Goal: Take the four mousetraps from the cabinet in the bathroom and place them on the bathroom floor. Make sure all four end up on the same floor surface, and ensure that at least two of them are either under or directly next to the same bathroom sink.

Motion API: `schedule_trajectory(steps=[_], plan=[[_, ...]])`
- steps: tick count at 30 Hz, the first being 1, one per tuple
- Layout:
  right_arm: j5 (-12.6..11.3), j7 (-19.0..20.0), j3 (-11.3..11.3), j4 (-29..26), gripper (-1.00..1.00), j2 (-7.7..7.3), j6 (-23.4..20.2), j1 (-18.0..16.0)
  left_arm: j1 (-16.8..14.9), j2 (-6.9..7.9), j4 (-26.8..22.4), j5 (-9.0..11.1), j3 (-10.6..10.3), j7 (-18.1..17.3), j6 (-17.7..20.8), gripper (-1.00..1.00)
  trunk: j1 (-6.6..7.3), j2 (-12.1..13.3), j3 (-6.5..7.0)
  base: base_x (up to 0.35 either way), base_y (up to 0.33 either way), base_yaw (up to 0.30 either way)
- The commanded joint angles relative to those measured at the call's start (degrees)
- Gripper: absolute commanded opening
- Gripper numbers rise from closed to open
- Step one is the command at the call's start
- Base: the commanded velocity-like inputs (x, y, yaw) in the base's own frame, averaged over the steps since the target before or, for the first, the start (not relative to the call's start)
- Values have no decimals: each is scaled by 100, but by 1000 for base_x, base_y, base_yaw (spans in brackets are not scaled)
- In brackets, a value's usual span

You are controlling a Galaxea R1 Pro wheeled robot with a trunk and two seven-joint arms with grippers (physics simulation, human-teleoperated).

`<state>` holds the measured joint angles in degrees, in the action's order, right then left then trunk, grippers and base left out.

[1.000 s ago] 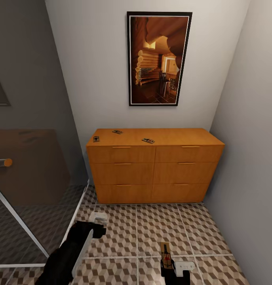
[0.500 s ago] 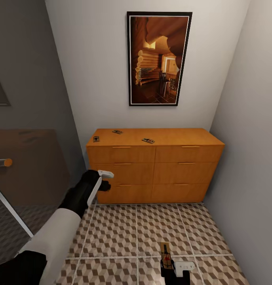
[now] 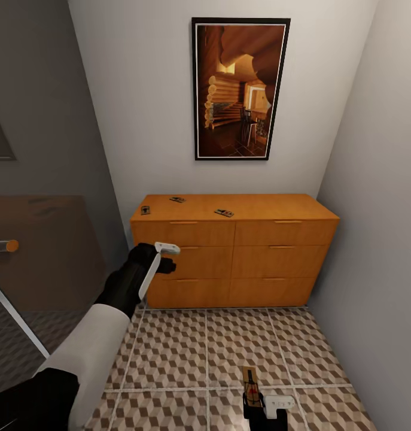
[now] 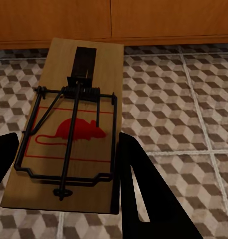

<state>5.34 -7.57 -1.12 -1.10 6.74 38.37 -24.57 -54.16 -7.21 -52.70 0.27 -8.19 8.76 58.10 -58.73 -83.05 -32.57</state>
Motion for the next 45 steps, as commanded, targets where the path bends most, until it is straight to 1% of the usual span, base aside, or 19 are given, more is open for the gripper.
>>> schedule_trajectory(steps=[1,8,19,28,30,31,33,35,40,45], plan=[[46,-29,-11,5,-100,0,12,-4,-4,2,-39,9,-10,22,23,100,0,-3,-6,0,0,0],[46,-27,-7,5,-100,2,12,-4,-7,8,-157,15,-10,20,25,100,0,-3,-6,33,0,0],[47,-47,-6,20,-100,-12,-13,15,-7,9,-183,17,-8,20,25,100,0,-3,-6,224,0,0],[87,-31,-2,22,-100,-2,28,493,-7,9,-188,17,-7,20,26,100,0,-3,-6,127,0,0],[88,-30,-4,22,-100,-7,151,612,-7,9,-197,17,-6,20,26,100,0,-3,-6,31,0,0],[89,-32,-5,22,-100,-11,302,666,-7,12,-213,17,-7,20,26,100,0,-3,-6,18,0,0],[89,-38,-3,22,-100,-13,524,714,-7,13,-247,17,-7,20,26,100,0,-3,-6,12,0,0],[89,-52,-9,19,-100,-16,647,741,-7,15,-306,17,-7,20,26,100,0,-3,-6,6,0,0],[90,-72,-23,9,-100,-22,750,764,-7,23,-450,21,-7,20,26,100,0,-3,-6,2,0,0],[90,-70,-27,5,-100,-23,771,768,-7,26,-493,24,-7,20,26,100,0,-3,-6,0,0,0]])
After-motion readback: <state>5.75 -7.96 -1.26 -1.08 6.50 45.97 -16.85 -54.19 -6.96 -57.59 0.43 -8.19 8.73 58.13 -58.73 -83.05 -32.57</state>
